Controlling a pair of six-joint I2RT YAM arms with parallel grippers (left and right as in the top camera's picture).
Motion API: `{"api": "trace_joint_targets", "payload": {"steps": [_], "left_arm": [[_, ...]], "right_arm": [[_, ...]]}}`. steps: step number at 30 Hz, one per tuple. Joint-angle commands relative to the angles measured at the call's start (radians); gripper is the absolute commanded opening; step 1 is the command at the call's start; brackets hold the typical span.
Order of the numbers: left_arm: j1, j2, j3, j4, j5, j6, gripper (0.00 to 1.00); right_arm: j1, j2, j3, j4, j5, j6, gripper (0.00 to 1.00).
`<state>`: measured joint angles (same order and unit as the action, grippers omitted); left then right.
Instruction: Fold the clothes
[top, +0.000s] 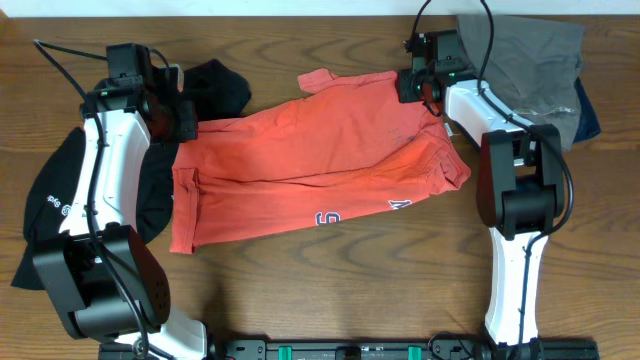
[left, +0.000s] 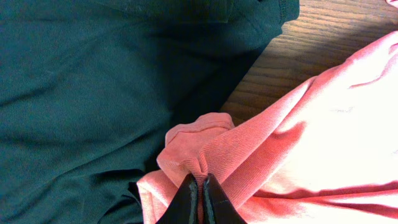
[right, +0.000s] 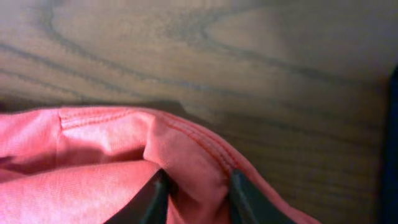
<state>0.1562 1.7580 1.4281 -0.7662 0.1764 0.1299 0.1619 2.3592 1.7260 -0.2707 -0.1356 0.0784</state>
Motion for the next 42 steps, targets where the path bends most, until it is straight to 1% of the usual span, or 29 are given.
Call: {"api": "trace_joint_targets", "payload": {"steps": [1,5,7,10,13,18,25,30,34,35,36,37,39,40,42], "left_arm": [[0.001,-0.006,0.016,-0.003,-0.009,-0.003,0.06],[0.002,-0.006,0.016,-0.003,-0.009,-0.003,0.06],[0.002,-0.006,0.016,-0.003,-0.01,-0.003,0.06],[0.002,-0.006,0.016,-0.003,-0.013,-0.002,0.06],[0.002,-0.006,0.016,-0.004,-0.013,0.004,0.06],[0.002,-0.008,0.016,-0.026,-0.012,0.003,0.06],[0.002,-0.008,0.016,-0.117,-0.013,0.003,0.06],[0.002,-0.008,0.016,-0.173,-0.013,0.003,0.06],[0.002,-0.008,0.016,-0.19,-0.012,0.003,0.06],[0.002,-0.008,0.016,-0.191,-0.012,0.003,0.06],[0.002,-0.008,0.016,-0.192,-0.012,0.003,0.06],[0.002,-0.008,0.016,-0.191,-0.012,0.003,0.06],[0.002,-0.008,0.016,-0.19,-0.013,0.004,0.06],[0.002,-0.008,0.016,-0.19,-0.013,0.004,0.06],[0.002,-0.008,0.016,-0.191,-0.012,0.004,0.06]], "right_arm": [[0.008,0.0,0.008,0.031,0.006,0.03,0.26],[0.008,-0.001,0.011,0.056,0.01,0.042,0.23],[0.008,-0.001,0.021,0.051,0.012,0.041,0.18],[0.006,-0.01,0.041,0.011,0.013,0.039,0.08],[0.006,-0.038,0.06,-0.047,0.012,0.018,0.02],[0.003,-0.123,0.072,-0.22,0.011,-0.028,0.01],[0.005,-0.228,0.072,-0.484,-0.026,-0.028,0.01],[0.019,-0.24,0.071,-0.669,-0.079,-0.027,0.01],[0.052,-0.23,0.047,-0.768,-0.078,-0.041,0.01],[0.061,-0.23,0.039,-0.782,-0.078,-0.051,0.08],[0.072,-0.23,0.029,-0.793,-0.077,-0.065,0.33],[0.08,-0.23,0.021,-0.798,-0.076,-0.075,0.51],[0.093,-0.23,0.018,-0.802,-0.065,-0.076,0.63],[0.094,-0.23,0.019,-0.792,-0.063,-0.076,0.64],[0.092,-0.235,0.034,-0.759,-0.064,-0.076,0.65]]}}
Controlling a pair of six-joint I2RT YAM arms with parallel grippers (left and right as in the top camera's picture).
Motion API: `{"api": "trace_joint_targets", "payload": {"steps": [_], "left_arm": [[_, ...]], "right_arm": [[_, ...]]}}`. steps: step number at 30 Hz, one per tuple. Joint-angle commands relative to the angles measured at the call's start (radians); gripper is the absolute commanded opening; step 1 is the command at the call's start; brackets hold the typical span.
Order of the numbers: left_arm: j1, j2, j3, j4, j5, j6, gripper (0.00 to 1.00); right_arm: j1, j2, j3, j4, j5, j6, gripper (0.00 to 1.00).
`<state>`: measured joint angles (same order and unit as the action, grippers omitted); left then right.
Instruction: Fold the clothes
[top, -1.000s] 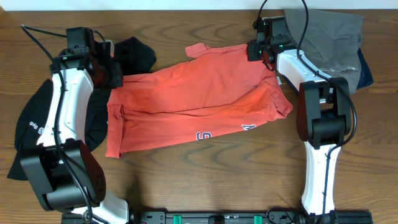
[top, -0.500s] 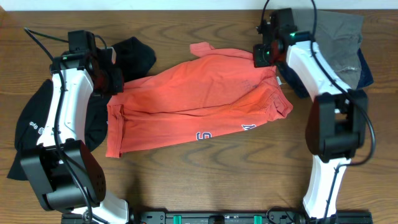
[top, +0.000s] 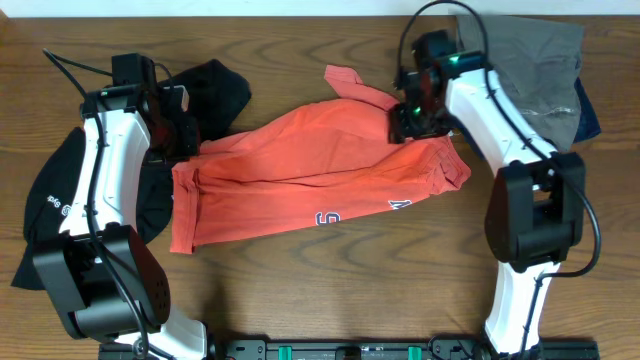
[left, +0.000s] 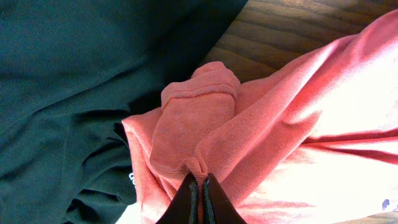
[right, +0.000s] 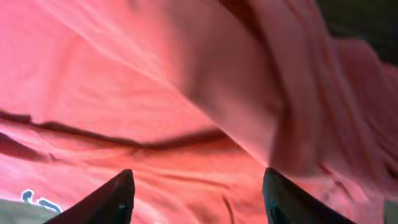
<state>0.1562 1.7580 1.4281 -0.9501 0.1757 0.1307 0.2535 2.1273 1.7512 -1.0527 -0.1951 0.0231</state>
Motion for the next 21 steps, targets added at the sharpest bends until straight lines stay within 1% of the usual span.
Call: {"api": "trace_joint_targets", "payload": {"steps": [1,4,6,10,14,21], "left_arm": [[0.002,-0.008,0.016,-0.007,-0.011,0.003,0.06],[0.002,-0.008,0.016,-0.006,-0.011,0.003,0.06],[0.002,-0.008,0.016,-0.005,-0.011,0.003,0.06],[0.002,-0.008,0.016,0.003,-0.011,0.003,0.06],[0.002,-0.008,0.016,0.013,-0.011,0.003,0.06],[0.002,-0.008,0.016,0.019,-0.011,0.003,0.06]], "right_arm": [[-0.003,-0.006,0.023,0.04,-0.004,-0.019,0.65],[-0.014,-0.007,0.082,0.136,-0.003,-0.017,0.63],[-0.017,-0.007,0.095,0.24,0.0,-0.017,0.59],[-0.01,0.016,0.095,0.45,0.001,-0.017,0.56],[0.018,0.085,0.095,0.599,0.0,-0.017,0.56],[0.069,0.232,0.095,0.797,0.0,-0.017,0.57]]}}
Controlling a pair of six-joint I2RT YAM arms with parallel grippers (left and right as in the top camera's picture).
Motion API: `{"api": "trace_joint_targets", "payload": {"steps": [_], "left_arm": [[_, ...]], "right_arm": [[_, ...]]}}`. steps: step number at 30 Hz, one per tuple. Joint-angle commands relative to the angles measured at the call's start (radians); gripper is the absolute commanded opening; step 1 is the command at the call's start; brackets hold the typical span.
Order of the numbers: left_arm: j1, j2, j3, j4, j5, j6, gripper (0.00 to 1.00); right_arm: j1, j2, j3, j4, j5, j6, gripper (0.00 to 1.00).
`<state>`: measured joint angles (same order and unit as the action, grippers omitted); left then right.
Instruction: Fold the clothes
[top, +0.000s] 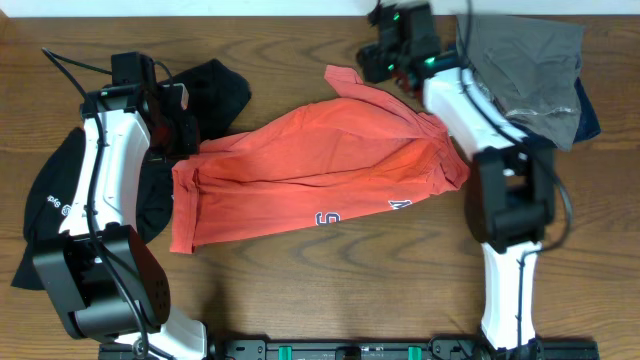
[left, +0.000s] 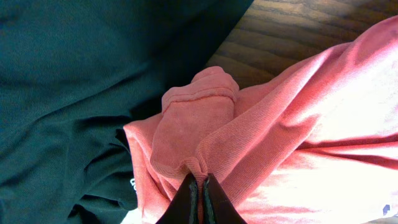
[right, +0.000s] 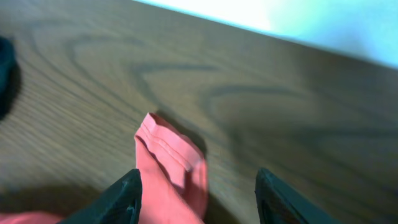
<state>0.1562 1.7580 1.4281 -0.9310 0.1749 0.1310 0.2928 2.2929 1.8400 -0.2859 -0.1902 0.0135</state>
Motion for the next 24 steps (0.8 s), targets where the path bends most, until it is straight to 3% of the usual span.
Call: {"api": "trace_joint_targets", "payload": {"steps": [1,11,16,18,20,24], "left_arm": [[0.002,-0.008,0.016,0.0,-0.011,0.003,0.06],[0.002,-0.008,0.016,0.0,-0.011,0.002,0.06],[0.002,-0.008,0.016,0.0,-0.011,0.002,0.06],[0.002,-0.008,0.016,0.001,-0.011,0.002,0.06],[0.002,-0.008,0.016,0.001,-0.011,0.002,0.06],[0.002,-0.008,0.016,0.007,-0.011,0.002,0.06]], "right_arm": [[0.036,0.085,0.006,0.051,-0.004,-0.008,0.58],[0.068,0.194,0.026,0.101,0.0,0.008,0.58],[0.061,0.216,0.026,0.112,0.008,0.009,0.42],[0.054,0.217,0.026,0.122,0.008,0.012,0.19],[0.045,0.217,0.027,0.139,0.007,0.016,0.05],[0.024,0.216,0.078,0.114,0.006,0.059,0.01]]}}
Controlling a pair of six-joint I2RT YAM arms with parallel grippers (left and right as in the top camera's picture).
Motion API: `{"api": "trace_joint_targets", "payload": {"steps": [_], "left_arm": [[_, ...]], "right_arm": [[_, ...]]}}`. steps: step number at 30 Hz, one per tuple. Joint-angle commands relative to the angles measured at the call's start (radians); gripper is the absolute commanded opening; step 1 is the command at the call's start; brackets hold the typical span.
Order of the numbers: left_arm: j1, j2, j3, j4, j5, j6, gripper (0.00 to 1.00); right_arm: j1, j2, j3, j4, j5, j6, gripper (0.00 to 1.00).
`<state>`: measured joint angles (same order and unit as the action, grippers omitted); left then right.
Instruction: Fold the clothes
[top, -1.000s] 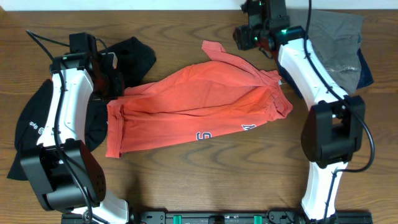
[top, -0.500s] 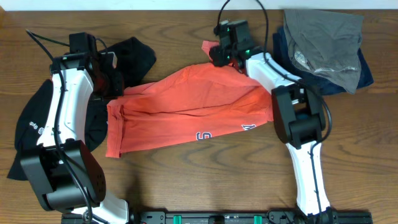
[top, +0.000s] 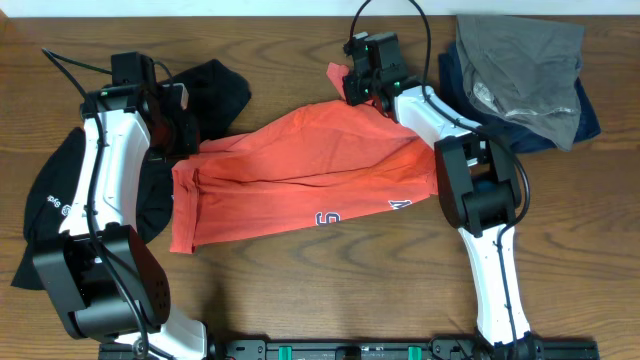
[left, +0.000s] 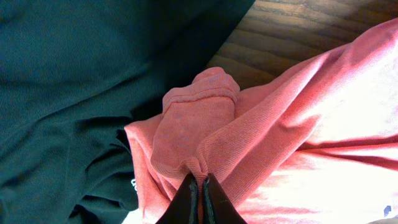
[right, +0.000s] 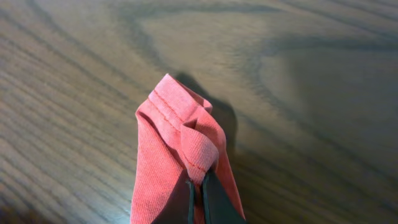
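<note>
A crumpled red T-shirt (top: 310, 170) with white lettering lies across the middle of the wooden table. My left gripper (left: 199, 182) is shut on a bunched fold of the shirt (left: 205, 124) at its upper left corner, beside a dark garment (left: 74, 81). In the overhead view that gripper (top: 183, 138) sits at the shirt's left end. My right gripper (right: 198, 182) is shut on the shirt's sleeve tip (right: 180, 134) over bare wood. Seen from above, the right gripper (top: 355, 88) is at the shirt's far upper edge.
Black clothing (top: 215, 85) lies at the far left, and more black cloth with white print (top: 60, 210) lies under the left arm. A grey garment over a dark blue one (top: 525, 65) is piled at the back right.
The right gripper was open above the sleeve tip; now it is lower and shut on that tip. The left gripper has stayed shut on its fold in the same place.
First both grippers held the shirt's far edge at either end. Later the right gripper stood open over the shirt's right part, the edge let go and folded toward the middle. Then it hovered open near the upturned sleeve, and now grips it.
</note>
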<state>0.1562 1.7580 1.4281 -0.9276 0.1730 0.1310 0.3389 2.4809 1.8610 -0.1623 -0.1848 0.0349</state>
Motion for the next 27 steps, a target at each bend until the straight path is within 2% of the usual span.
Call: {"api": "trace_joint_targets", "payload": {"steps": [1,6,12,17,23,27], "left_arm": [[0.002,-0.008,0.016,0.007,-0.009,0.002,0.06],[0.002,-0.008,0.016,0.037,-0.009,0.003,0.06],[0.006,-0.008,0.018,0.123,-0.009,0.003,0.06],[0.006,-0.009,0.032,0.168,-0.009,0.006,0.06],[0.006,-0.031,0.034,0.148,-0.009,0.006,0.06],[0.006,-0.043,0.034,0.118,-0.008,0.005,0.06]], "right_arm": [[-0.027,0.027,0.082,-0.027,-0.002,0.04,0.01],[-0.052,0.027,0.297,-0.181,-0.009,0.034,0.01],[-0.071,0.027,0.594,-0.414,-0.032,-0.071,0.01],[-0.092,0.027,0.794,-0.675,-0.029,-0.103,0.01],[-0.153,0.013,1.017,-1.07,-0.044,-0.111,0.01],[-0.204,-0.019,1.101,-1.295,-0.091,-0.111,0.01]]}}
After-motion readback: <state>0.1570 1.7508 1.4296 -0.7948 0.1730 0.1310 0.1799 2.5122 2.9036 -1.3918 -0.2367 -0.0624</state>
